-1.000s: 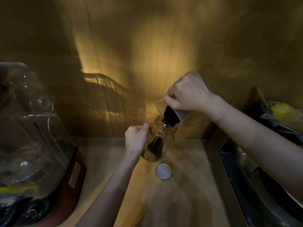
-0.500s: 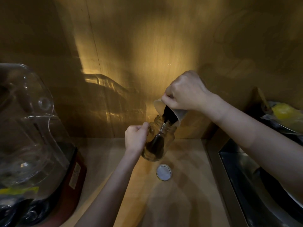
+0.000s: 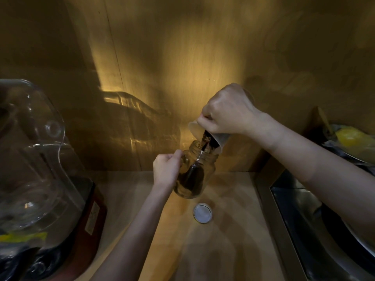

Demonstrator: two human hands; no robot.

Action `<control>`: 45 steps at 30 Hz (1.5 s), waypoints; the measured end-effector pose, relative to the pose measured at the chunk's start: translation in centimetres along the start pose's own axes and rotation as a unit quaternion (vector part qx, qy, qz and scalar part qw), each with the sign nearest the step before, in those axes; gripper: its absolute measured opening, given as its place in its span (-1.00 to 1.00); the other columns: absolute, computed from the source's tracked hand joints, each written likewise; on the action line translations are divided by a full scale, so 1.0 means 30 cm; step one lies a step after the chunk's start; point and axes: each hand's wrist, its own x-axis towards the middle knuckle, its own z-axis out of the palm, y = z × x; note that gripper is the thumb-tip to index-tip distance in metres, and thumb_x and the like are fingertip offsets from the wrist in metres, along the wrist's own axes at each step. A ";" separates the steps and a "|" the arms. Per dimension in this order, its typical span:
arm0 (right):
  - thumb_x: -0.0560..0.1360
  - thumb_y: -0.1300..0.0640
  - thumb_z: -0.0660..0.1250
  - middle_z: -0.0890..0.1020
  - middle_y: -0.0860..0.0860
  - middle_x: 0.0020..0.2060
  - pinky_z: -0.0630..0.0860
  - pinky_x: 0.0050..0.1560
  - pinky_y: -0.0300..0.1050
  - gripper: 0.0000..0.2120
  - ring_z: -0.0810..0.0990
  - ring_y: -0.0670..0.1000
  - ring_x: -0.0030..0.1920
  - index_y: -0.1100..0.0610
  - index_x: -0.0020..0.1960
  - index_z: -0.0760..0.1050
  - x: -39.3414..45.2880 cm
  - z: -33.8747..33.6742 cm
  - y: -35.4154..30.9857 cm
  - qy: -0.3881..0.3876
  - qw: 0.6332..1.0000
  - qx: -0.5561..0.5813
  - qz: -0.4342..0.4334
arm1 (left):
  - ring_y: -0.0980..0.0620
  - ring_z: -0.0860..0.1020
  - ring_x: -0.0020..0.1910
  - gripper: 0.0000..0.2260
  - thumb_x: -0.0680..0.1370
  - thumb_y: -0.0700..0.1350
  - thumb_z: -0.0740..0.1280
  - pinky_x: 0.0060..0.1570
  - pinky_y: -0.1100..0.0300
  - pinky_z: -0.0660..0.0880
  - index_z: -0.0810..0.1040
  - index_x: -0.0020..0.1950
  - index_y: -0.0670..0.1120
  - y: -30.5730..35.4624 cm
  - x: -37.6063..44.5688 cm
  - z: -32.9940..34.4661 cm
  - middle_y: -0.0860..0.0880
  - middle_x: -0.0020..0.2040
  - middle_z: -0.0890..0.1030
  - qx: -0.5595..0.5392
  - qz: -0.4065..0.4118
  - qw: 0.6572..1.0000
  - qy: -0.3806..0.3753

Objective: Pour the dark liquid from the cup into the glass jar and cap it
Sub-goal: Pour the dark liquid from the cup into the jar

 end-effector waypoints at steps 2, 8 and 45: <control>0.32 0.16 0.19 0.35 0.04 -0.74 0.12 -0.48 -0.29 -0.64 0.19 -0.01 -0.66 0.17 -0.63 0.44 0.001 -0.002 0.002 -0.008 1.000 -0.003 -0.001 | -0.06 0.37 -0.35 -0.74 0.47 -0.07 0.27 -0.27 0.12 0.34 0.51 -0.36 -0.19 0.000 -0.002 0.000 -0.17 -0.38 0.42 -0.007 -0.005 1.000 -0.002; 0.34 0.16 0.19 0.38 0.03 -0.73 0.13 -0.48 -0.29 -0.64 0.27 0.02 -0.69 0.17 -0.62 0.46 0.003 0.002 0.000 -0.016 1.000 -0.013 -0.009 | -0.04 0.38 -0.35 -0.74 0.47 -0.09 0.27 -0.29 0.13 0.34 0.51 -0.37 -0.19 0.002 0.001 0.004 -0.15 -0.39 0.42 -0.019 -0.017 1.000 -0.001; 0.35 0.17 0.17 0.36 0.03 -0.73 0.14 -0.49 -0.28 -0.62 0.30 0.03 -0.70 0.17 -0.63 0.39 0.029 0.018 -0.003 0.013 0.998 -0.025 -0.050 | -0.07 0.42 -0.26 -0.80 0.46 -0.07 0.26 -0.19 0.08 0.36 0.52 -0.26 -0.18 -0.001 0.005 -0.005 -0.18 -0.29 0.45 -0.040 -0.037 0.998 -0.012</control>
